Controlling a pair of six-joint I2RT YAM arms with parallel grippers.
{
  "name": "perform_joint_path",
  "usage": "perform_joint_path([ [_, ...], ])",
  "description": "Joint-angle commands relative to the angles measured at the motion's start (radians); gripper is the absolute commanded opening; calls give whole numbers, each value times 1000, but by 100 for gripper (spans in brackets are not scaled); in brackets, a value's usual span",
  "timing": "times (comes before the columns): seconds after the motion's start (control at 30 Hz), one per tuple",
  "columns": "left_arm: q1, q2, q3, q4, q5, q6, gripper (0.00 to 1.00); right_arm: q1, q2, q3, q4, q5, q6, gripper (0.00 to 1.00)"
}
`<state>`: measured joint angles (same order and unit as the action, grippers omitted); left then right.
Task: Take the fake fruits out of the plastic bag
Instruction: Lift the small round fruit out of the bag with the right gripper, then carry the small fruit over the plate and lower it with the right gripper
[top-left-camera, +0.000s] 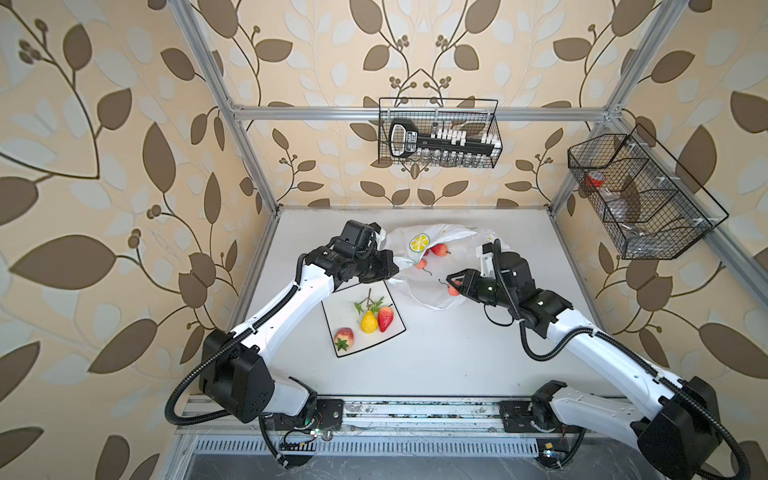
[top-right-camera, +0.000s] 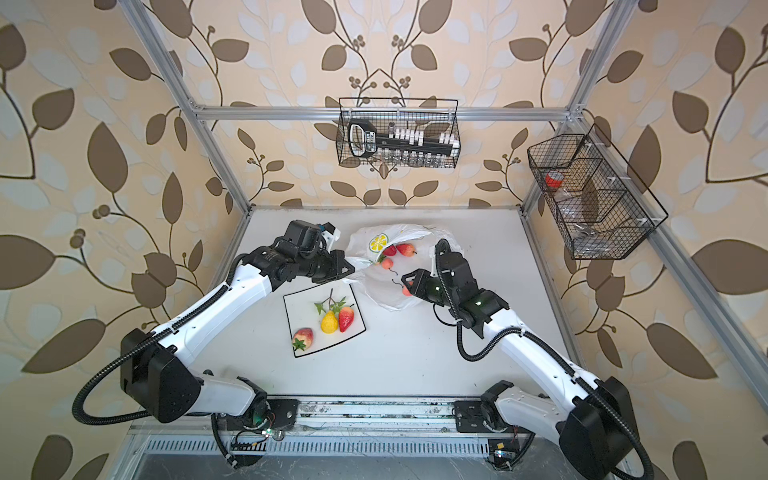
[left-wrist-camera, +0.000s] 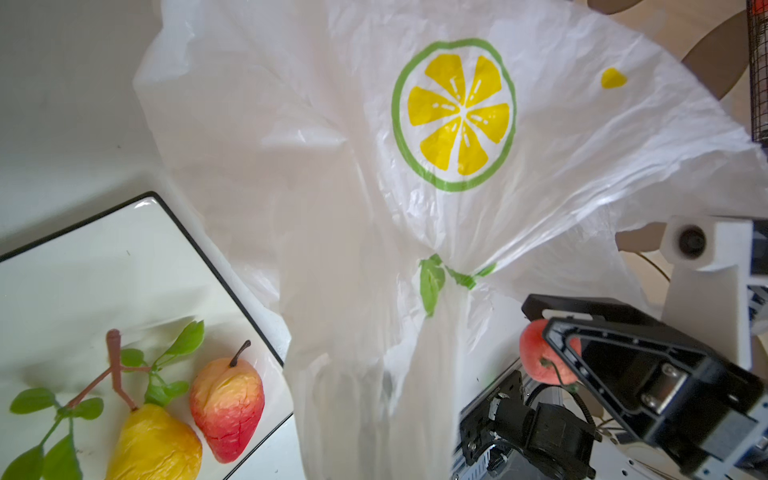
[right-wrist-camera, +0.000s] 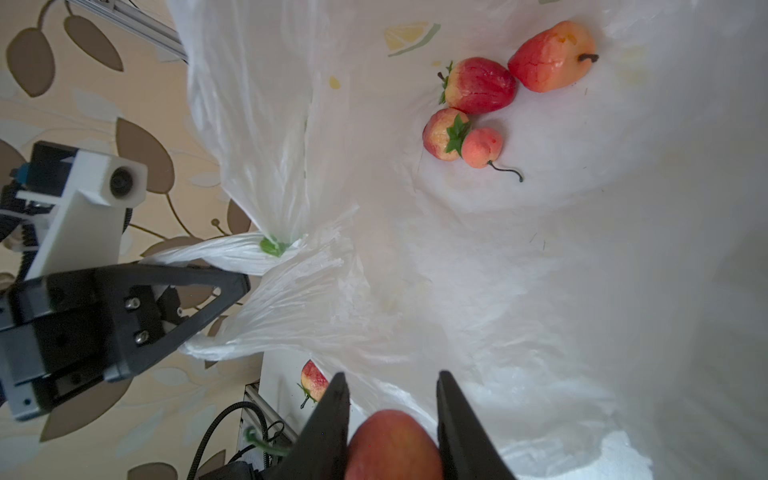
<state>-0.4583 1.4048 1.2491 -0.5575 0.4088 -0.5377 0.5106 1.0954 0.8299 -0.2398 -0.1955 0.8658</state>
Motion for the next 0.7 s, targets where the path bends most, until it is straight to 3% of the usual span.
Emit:
perform_joint_path([
  [0.0, 5, 24, 81, 17, 2, 48, 0, 15, -58, -8, -66, 6, -41, 33],
  [0.23, 22, 195, 274, -44, 64, 97, 0, 138, -132, -4, -77, 79, -75, 33],
  [0.47, 31, 244, 316, -36, 111, 97, 0, 297, -100, 3, -39, 172, -114, 33],
  [0.67, 31, 233, 292, -37, 135, 106, 0, 334, -24, 2, 69, 133, -168, 33],
])
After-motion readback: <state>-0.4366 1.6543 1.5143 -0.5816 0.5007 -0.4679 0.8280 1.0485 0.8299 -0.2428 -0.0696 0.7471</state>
